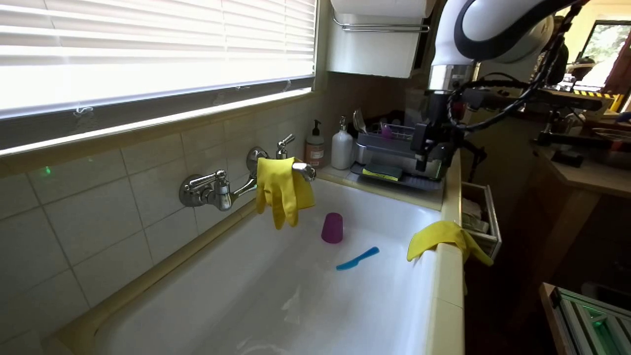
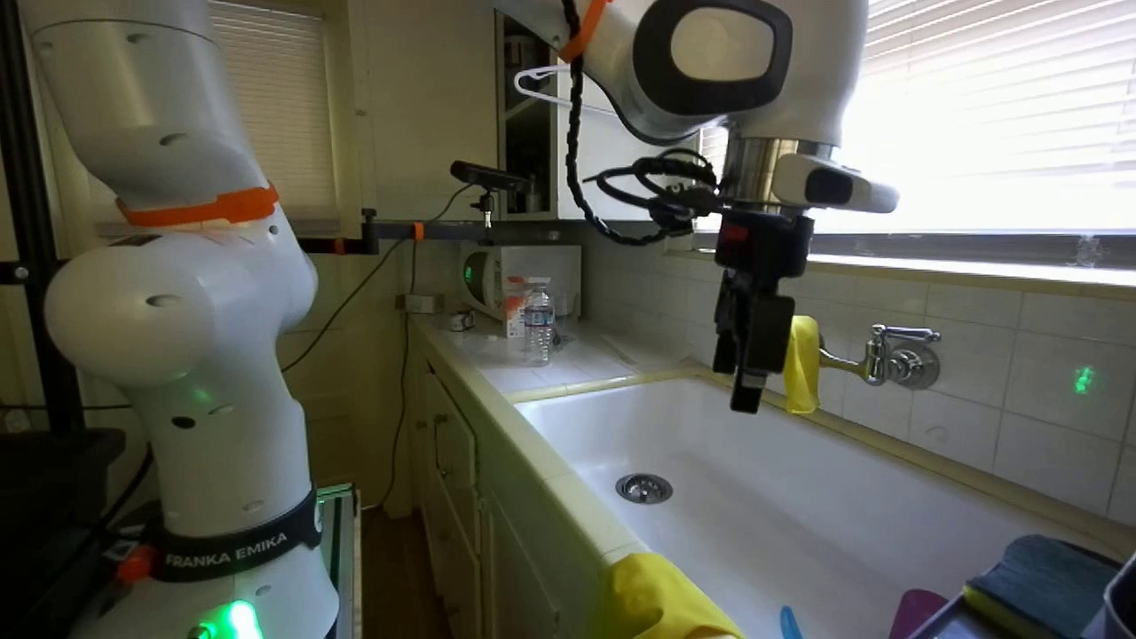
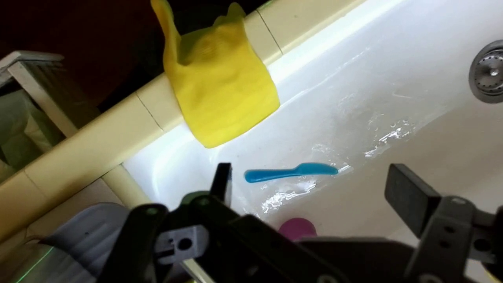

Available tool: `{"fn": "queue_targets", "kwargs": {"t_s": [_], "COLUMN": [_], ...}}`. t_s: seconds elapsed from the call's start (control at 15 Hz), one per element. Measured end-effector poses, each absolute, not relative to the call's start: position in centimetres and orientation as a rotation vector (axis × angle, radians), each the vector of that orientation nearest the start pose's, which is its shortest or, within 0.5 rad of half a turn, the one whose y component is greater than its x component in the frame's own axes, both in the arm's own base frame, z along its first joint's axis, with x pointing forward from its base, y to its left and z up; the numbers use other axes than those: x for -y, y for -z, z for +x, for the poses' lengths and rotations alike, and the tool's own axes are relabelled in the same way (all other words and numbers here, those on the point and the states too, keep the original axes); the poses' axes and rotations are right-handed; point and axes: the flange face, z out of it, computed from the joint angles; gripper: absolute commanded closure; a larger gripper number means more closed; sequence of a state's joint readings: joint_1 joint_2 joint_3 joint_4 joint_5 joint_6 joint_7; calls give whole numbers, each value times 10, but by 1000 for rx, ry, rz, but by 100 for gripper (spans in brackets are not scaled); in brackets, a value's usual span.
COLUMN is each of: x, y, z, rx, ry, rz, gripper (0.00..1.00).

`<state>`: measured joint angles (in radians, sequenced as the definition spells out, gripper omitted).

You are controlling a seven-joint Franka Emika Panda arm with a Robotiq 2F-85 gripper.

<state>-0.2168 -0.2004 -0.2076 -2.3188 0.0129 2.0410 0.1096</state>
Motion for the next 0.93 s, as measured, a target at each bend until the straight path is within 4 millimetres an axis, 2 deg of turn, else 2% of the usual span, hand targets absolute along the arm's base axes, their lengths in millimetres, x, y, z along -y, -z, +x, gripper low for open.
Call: {"fn": "queue_targets", "kwargs": {"t_s": [0.2,0.47,0.93], "x": [199,205,208], "y": [-385,-358,-353], "z": [435,442,446], "rx": [-813,-821,-824], "ry": [-174,-252,-267], "rz": [-2943,-2927,-2927], "gripper": [0,0,0]}}
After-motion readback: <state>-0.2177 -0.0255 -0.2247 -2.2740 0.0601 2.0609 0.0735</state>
